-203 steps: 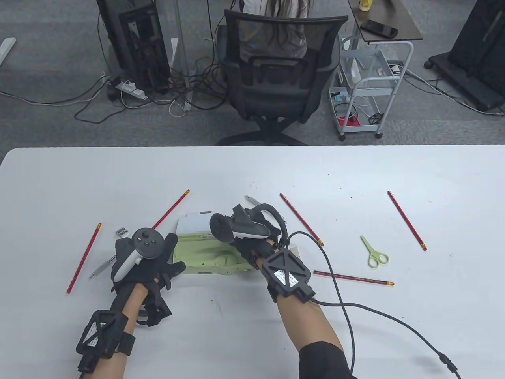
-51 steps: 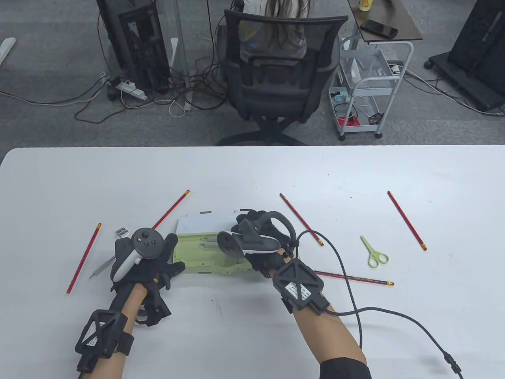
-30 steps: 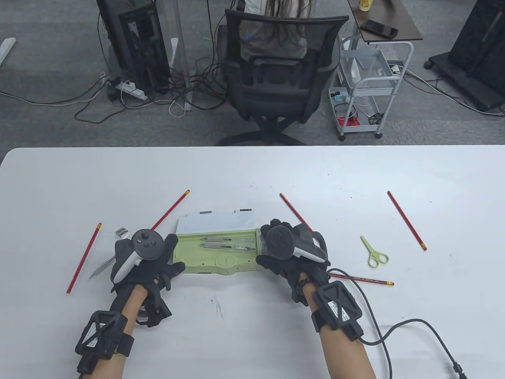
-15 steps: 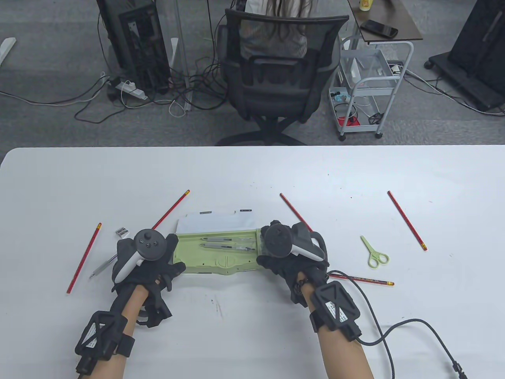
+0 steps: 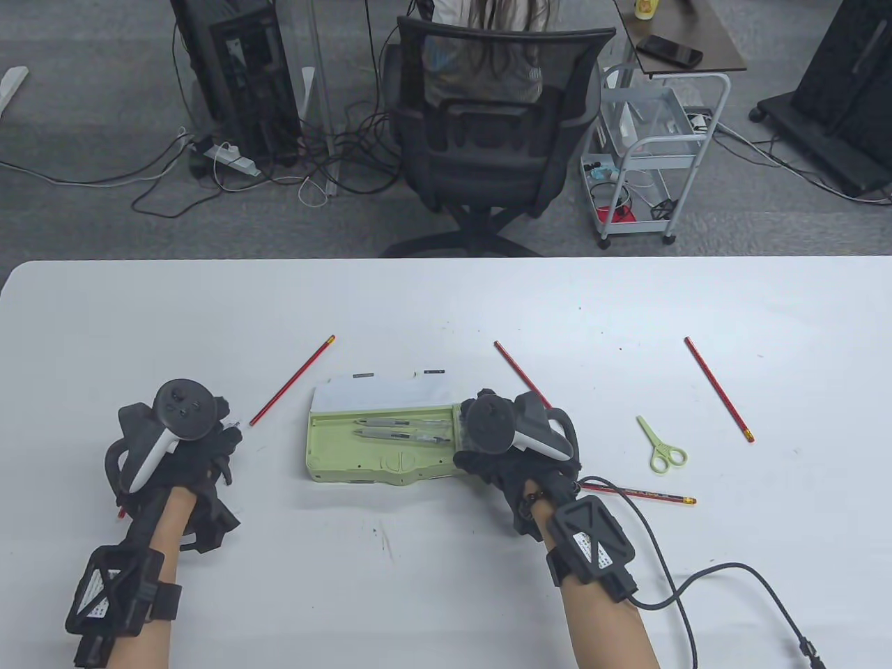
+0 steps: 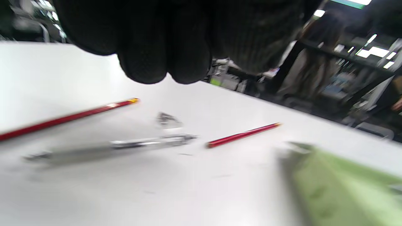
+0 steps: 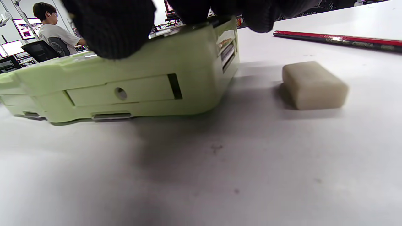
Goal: Organize multifunction pencil case
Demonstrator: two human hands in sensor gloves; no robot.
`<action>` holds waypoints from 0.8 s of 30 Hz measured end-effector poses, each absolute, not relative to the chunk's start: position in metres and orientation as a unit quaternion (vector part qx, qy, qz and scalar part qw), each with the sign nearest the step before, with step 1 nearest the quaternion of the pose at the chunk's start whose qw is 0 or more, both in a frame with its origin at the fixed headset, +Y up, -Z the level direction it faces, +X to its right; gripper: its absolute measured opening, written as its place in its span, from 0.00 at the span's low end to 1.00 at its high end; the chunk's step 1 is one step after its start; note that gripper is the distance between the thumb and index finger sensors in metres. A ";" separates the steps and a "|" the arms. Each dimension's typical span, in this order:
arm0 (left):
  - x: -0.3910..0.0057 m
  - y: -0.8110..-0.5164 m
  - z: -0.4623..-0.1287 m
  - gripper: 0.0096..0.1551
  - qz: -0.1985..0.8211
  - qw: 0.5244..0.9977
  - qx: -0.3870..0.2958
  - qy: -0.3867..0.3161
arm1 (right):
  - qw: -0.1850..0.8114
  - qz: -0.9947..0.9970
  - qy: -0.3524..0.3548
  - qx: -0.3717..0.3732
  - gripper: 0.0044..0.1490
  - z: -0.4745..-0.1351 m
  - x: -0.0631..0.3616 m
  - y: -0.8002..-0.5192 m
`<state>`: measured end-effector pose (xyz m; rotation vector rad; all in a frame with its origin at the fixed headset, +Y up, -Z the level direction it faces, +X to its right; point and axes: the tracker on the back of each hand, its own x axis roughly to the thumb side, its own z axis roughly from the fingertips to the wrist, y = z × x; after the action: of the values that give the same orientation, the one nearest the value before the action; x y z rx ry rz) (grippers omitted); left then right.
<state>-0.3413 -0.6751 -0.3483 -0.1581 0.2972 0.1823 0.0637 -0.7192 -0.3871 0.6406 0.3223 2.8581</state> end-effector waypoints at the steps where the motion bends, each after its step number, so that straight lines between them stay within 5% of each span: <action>1: -0.343 -0.679 -0.351 0.34 0.055 0.981 -0.088 0.162 | 0.095 0.965 0.109 0.217 0.53 -0.387 0.064 -0.719; 7: -0.353 -0.707 -0.363 0.32 -0.083 0.956 -0.180 0.215 | 0.096 0.967 0.110 0.211 0.53 -0.386 0.064 -0.720; 24: -0.345 -0.741 -0.379 0.28 -0.187 0.939 -0.205 0.202 | 0.076 0.966 0.127 0.212 0.52 -0.389 0.064 -0.717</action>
<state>-0.3445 -0.7406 -0.3785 -0.4178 0.4133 -0.3816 0.0642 -0.7166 -0.3887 0.6368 0.3808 2.8950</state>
